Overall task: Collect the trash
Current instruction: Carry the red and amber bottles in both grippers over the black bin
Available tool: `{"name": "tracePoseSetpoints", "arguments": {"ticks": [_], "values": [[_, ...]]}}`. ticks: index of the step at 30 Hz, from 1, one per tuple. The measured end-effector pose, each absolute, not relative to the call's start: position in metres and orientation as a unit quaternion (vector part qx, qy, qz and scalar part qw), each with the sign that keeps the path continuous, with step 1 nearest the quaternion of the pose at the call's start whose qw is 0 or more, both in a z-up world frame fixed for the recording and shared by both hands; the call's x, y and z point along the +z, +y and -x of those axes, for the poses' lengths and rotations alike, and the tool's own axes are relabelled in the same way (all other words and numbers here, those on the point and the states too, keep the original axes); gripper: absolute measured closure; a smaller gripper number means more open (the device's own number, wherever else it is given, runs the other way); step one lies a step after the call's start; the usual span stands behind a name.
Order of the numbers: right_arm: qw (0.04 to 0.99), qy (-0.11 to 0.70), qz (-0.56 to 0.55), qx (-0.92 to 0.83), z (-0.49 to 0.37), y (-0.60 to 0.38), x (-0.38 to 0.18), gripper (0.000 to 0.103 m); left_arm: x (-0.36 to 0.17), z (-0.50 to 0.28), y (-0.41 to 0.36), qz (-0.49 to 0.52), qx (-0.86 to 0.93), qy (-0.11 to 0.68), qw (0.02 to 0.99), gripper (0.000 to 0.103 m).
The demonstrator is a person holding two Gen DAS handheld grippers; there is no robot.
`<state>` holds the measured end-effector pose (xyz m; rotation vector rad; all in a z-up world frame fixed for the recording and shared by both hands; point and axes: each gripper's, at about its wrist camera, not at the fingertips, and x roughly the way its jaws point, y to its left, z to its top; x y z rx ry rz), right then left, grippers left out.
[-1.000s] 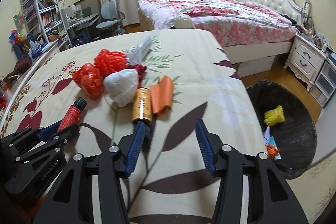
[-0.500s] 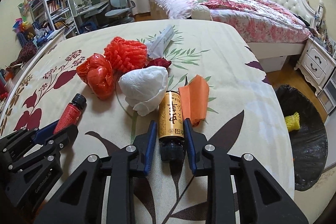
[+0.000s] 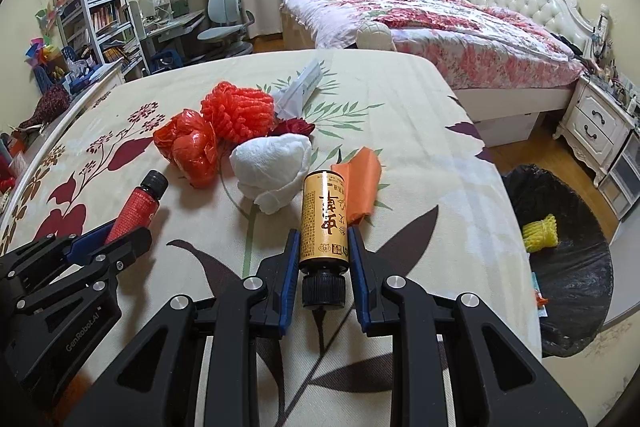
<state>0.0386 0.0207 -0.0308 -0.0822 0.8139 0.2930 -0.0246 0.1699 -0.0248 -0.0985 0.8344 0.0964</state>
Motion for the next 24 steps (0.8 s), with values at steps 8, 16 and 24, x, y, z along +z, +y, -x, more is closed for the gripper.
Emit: {"name": "tracePoseSetpoints", "arguments": {"ticks": [8, 16, 24], "values": [[0.916, 0.382, 0.027, 0.117, -0.031, -0.009, -0.021, 0.078, -0.011, 0.026, 0.150, 0.043, 0.028, 0.389, 0.920, 0.080], [0.925, 0.372, 0.005, 0.074, -0.034, -0.052, -0.013, 0.078, 0.001, 0.015, 0.115, 0.031, -0.010, 0.374, 0.927, 0.080], [0.930, 0.366, -0.013, 0.022, -0.041, -0.098, -0.011, 0.078, 0.005, -0.004, 0.064, 0.012, -0.060, 0.365, 0.929, 0.080]]}}
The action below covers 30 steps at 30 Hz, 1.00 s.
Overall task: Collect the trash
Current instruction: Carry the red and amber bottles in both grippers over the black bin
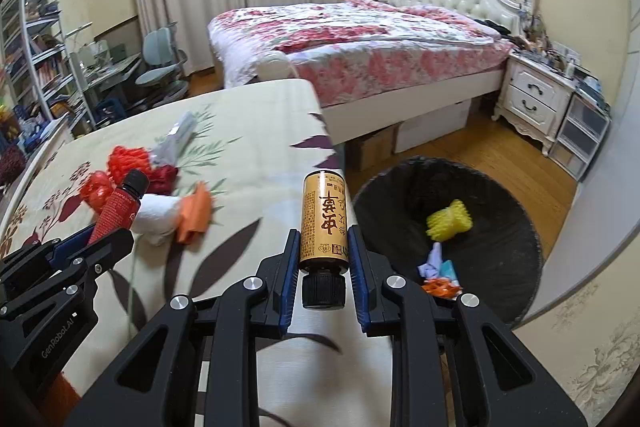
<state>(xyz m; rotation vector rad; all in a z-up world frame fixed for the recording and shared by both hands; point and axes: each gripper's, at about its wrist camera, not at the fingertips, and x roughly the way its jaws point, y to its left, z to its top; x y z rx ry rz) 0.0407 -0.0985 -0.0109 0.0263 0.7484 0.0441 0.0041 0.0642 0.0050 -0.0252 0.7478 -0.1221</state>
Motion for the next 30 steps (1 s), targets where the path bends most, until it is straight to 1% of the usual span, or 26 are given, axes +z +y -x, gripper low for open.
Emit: {"name": "tracePoseSetpoints", "arguments": {"ticks": [16, 30], "values": [[0.925, 0.372, -0.046, -0.065, -0.065, -0.179, -0.032, 0.078, -0.009, -0.056, -0.032, -0.026, -0.121, 0.370, 0.921, 0.080], [0.914, 0.388, -0.069, -0.099, -0.085, -0.218, -0.055, 0.078, -0.031, -0.088, -0.083, -0.055, -0.133, 0.388, 0.911, 0.080]]}}
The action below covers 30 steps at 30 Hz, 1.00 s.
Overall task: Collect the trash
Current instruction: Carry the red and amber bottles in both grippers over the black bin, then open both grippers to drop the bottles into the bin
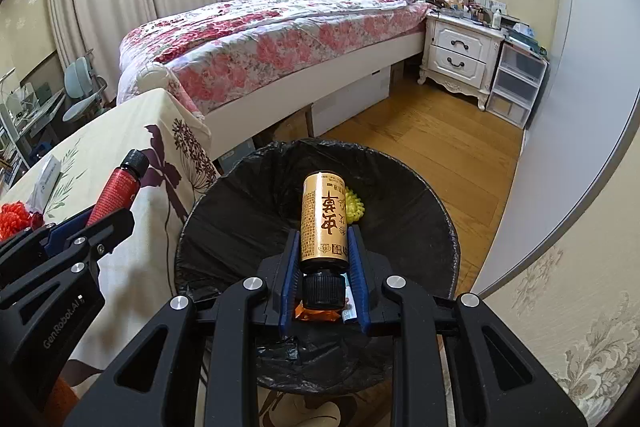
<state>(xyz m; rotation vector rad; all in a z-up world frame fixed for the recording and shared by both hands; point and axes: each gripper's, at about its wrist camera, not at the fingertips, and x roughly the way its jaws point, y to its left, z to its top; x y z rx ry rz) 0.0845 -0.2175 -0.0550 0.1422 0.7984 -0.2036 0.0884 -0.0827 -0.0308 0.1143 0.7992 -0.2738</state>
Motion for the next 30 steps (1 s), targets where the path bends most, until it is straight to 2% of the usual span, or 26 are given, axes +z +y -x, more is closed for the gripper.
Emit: {"name": "tracePoseSetpoints", "arguments": {"ticks": [22, 25, 26, 27, 30], "values": [[0.910, 0.389, -0.082, -0.116, -0.090, -0.233, -0.060, 0.078, -0.042, -0.105, -0.108, -0.080, -0.140, 0.400, 0.902, 0.080], [0.910, 0.389, -0.082, -0.118, -0.089, -0.235, -0.060, 0.077, -0.041, -0.105, -0.110, -0.084, -0.141, 0.397, 0.903, 0.077], [0.910, 0.389, -0.082, -0.119, -0.089, -0.235, -0.059, 0.074, -0.041, -0.104, -0.110, -0.086, -0.141, 0.396, 0.903, 0.073], [0.910, 0.388, -0.082, -0.121, -0.089, -0.234, -0.059, 0.072, -0.040, -0.103, -0.110, -0.087, -0.141, 0.394, 0.904, 0.064], [0.912, 0.383, -0.081, -0.127, -0.086, -0.235, -0.056, 0.064, -0.037, -0.101, -0.108, -0.085, -0.139, 0.388, 0.907, 0.055]]}}
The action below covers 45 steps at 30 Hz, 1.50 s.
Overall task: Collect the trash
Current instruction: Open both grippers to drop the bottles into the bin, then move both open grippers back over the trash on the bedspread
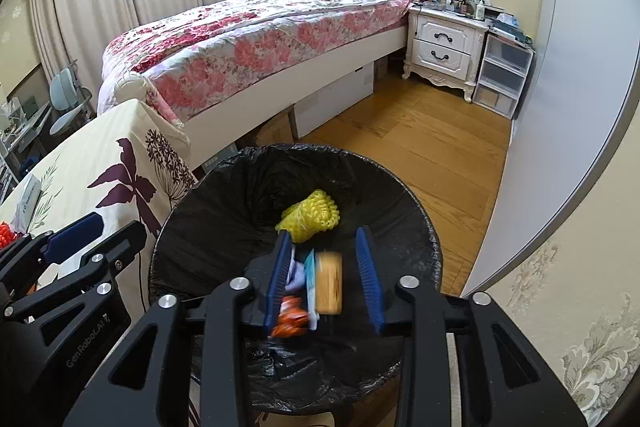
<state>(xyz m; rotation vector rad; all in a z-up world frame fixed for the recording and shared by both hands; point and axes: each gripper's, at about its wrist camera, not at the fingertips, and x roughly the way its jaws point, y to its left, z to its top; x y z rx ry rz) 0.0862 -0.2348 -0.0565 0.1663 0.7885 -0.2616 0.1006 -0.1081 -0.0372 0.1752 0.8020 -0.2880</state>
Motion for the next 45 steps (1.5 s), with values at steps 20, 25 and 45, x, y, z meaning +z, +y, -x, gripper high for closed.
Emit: {"name": "tracePoseSetpoints", "arguments": {"ticks": [20, 25, 45], "values": [[0.918, 0.368, -0.070, -0.128, -0.075, -0.221, -0.041, 0.035, -0.012, -0.080, -0.057, -0.051, -0.085, 0.370, 0.924, 0.022], [0.920, 0.369, -0.064, -0.115, -0.073, -0.206, -0.039, 0.035, -0.008, -0.072, -0.039, -0.041, -0.071, 0.372, 0.925, 0.022], [0.924, 0.381, -0.017, -0.026, -0.067, -0.120, -0.038, 0.035, -0.006, -0.042, 0.054, 0.002, -0.001, 0.378, 0.926, 0.022]]}}
